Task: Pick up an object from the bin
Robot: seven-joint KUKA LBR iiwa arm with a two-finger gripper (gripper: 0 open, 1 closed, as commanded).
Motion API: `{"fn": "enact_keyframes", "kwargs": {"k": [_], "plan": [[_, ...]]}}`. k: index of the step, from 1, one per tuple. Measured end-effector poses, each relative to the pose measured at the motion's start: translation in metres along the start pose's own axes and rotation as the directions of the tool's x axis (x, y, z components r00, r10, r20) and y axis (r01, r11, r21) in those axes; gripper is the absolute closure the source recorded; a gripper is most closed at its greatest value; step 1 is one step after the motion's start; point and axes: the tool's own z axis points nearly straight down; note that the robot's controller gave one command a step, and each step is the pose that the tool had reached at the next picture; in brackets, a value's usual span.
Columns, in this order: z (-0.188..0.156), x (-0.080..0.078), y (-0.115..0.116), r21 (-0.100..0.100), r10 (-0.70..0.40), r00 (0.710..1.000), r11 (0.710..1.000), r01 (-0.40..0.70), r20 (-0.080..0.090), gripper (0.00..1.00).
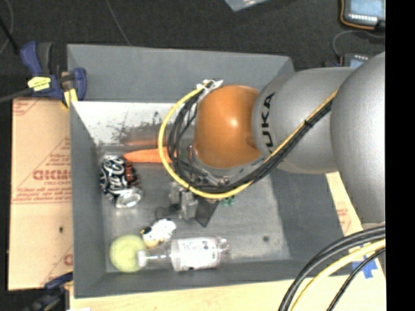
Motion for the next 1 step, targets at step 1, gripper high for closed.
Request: {"fn": "enact_keyframes", "kwargs": {"k": [1], "plan": [[-0.0093, -0.0002, 0.0001, 0.0, 0.002, 1.0, 1.0, -0.002, 0.003, 1.0]]}}
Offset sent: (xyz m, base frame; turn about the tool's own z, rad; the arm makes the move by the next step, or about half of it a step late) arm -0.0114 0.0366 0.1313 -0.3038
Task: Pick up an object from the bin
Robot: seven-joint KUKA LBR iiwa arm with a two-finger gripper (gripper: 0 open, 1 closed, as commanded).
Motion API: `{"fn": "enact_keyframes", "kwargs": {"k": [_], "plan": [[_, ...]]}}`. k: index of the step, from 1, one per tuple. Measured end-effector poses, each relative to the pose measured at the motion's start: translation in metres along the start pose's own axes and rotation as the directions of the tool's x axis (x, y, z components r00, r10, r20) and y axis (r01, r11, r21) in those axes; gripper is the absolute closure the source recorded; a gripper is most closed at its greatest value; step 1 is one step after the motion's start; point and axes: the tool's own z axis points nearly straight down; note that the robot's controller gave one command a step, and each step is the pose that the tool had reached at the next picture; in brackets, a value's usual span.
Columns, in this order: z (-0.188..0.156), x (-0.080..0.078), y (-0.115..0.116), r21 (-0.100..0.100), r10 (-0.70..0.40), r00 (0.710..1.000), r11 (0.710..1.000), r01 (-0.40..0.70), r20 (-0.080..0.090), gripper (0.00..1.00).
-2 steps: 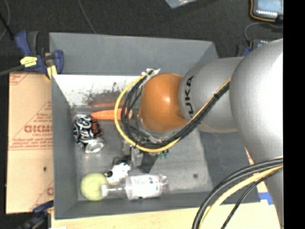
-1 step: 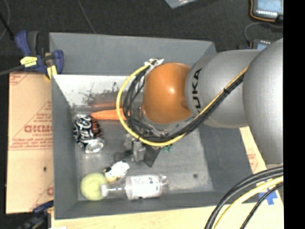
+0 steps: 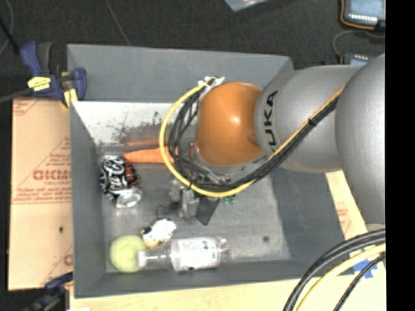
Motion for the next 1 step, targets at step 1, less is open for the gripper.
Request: {"fn": "enact_keyframes", "kwargs": {"k": [1], "plan": [[-0.0475, 0.0014, 0.0142, 0.0, -0.098, 0.995, 0.995, 0.098, -0.007, 1.0]]}}
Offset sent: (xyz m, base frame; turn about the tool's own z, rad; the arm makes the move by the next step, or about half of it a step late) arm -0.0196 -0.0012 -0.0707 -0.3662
